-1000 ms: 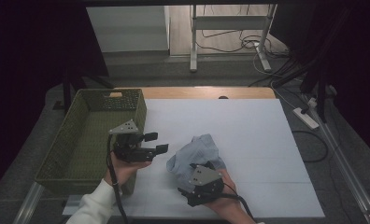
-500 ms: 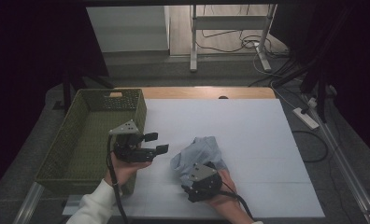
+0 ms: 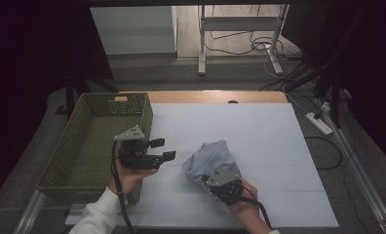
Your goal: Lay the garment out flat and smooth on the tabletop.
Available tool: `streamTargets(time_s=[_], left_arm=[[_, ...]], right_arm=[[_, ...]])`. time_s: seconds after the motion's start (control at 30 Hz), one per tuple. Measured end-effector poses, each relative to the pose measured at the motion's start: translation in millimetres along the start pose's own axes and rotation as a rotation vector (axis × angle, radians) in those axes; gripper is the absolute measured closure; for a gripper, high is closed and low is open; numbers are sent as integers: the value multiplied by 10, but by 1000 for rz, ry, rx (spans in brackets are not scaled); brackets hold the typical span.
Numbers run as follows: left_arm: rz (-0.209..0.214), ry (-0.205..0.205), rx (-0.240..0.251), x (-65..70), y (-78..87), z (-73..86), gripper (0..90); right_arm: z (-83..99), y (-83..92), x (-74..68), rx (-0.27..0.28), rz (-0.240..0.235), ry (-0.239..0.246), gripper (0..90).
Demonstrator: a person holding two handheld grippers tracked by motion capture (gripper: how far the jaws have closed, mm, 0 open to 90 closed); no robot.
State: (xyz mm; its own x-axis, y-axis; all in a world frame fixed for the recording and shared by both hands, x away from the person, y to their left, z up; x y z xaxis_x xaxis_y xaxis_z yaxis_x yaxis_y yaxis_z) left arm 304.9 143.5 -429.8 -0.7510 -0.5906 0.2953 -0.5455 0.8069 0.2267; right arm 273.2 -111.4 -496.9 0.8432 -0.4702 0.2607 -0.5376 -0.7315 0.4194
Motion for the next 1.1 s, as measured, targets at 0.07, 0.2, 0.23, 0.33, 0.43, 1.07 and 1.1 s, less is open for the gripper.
streamTargets(time_s=[0.07,0.2,0.23,0.33,0.43,1.07,1.1], left_arm=[[0,-1,-1,1,-2,2,288],[2,-4,-3,10,-8,2,288],[2,-4,-3,13,-11,3,288],[2,-4,-6,21,-23,8,288],[5,-6,-12,27,-37,17,288],[18,-13,-30,98,-101,39,291],[18,-14,-30,100,-102,39,291]], right_arm=[[-24,35,21,17,7,-4,879],[-145,259,164,108,57,-35,882],[-165,311,202,123,68,-41,882],[-200,459,315,163,115,-56,882],[-177,574,435,176,148,-87,882],[173,909,855,150,283,-197,880],[173,909,855,150,283,-197,880]])
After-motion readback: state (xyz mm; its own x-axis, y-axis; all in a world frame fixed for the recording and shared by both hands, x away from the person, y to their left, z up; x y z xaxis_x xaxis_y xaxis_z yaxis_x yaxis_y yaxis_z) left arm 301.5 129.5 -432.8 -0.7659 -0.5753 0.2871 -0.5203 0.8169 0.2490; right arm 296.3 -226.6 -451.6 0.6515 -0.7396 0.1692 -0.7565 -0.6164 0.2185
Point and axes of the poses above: each handheld gripper's, and its own axes: y roughly backward along the jaws, z roughly out of its underside, x roughly to its right, the point moved 3 cm from there along -y, roughly forward along the jaws, and after that the axes turned 14 degrees about x, right-handed, at the moved point
